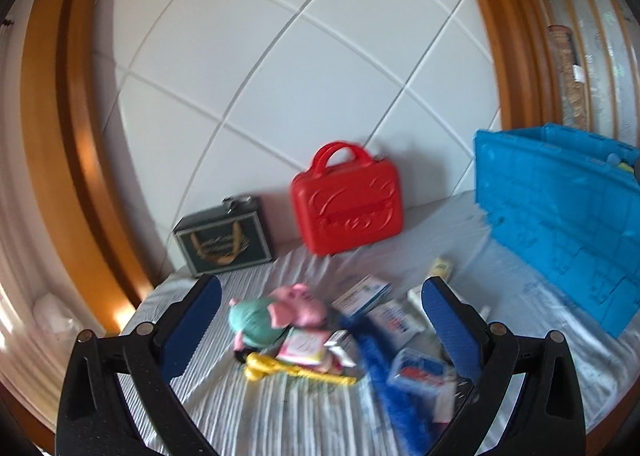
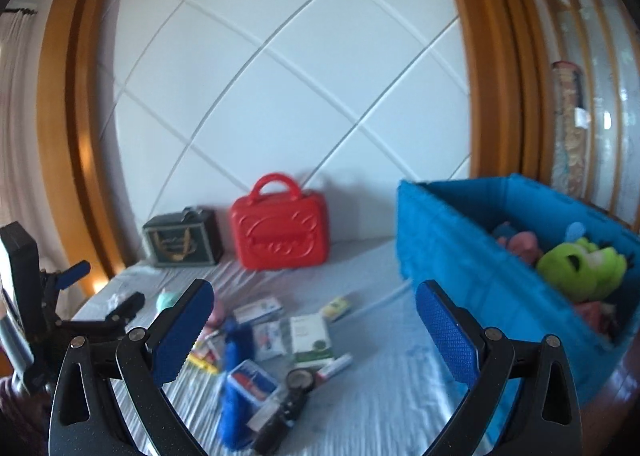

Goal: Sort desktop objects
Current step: 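Return both tools to the items on the bed, then grasp the blue floss box with the right tool while the left tool grasps the blue brush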

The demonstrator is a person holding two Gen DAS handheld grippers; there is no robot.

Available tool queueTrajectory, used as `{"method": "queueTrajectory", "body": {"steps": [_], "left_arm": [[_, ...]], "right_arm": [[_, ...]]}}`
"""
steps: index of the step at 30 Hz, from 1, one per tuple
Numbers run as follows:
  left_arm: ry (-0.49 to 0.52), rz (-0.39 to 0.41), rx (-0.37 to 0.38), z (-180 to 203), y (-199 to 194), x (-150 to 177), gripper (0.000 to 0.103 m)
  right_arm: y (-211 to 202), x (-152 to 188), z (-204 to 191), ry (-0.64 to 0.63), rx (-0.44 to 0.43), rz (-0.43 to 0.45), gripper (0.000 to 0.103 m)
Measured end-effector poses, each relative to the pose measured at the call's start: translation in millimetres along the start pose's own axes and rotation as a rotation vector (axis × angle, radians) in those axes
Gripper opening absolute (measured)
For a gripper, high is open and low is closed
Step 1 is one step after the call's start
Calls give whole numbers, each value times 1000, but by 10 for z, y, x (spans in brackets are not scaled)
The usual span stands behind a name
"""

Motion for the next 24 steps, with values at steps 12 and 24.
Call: {"method": "queueTrajectory", "body": {"steps": [12,24], "left_arm": [[-72,-165,-62,-136,332,808,102],[-147,-336,-148,100,555,1443,102]], "right_arm": [[1204,1428,-612,-172,-405,-347,94],[2281,2803,-807,-367,-706,-675,76]]}}
Point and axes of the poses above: each gripper's, at about its wrist camera, not at the fingertips, and y roughly the way its jaws point, z to its right, x to its underside, the point moved 2 cm from there along y, roughly the way its jaws point, and after that the axes turned 14 degrees about z, right-handed, at the moved point
